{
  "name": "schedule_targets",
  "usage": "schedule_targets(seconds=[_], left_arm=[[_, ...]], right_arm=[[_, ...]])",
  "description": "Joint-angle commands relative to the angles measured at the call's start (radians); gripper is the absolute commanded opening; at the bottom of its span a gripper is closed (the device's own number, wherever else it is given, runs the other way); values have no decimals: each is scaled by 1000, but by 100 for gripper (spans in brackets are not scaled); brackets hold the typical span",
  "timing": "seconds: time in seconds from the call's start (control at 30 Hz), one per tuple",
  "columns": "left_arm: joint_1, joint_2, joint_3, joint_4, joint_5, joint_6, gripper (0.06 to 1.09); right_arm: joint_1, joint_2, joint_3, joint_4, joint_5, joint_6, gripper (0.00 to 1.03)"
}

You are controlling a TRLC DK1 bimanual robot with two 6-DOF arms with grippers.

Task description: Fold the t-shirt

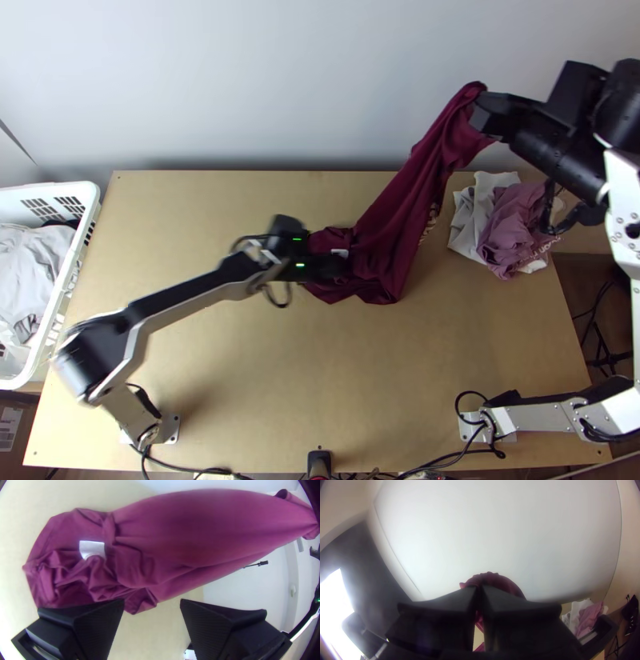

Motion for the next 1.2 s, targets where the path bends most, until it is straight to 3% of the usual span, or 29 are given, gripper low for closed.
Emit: schedule_targets(seconds=[0.0, 0.3, 0.57, 0.7, 0.77, 0.83, 0.87, 1.17], left_arm=[[-120, 238, 214, 7, -107, -5, 88], [-123, 327, 286, 4, -229, 47, 88], [-83, 327, 320, -94, -350, 136, 88], [-80, 341, 328, -118, -362, 153, 87], [-85, 371, 351, -132, -364, 158, 61], [-91, 405, 390, -161, -364, 156, 17], [-97, 419, 417, -194, -364, 159, 9], [-50, 321, 426, -278, -382, 182, 9]], right_arm=[[-19, -31, -6, 0, 0, 6, 3], [-18, -40, -9, 0, -3, 11, 3], [-13, -43, -22, -3, -3, 9, 3], [-13, -48, -36, -2, -1, 9, 3], [-13, -51, -48, -2, -1, 8, 3], [-13, -51, -49, -2, -1, 8, 3], [-13, -53, -49, -2, -1, 8, 3], [-13, -51, -62, -2, -1, 8, 3]])
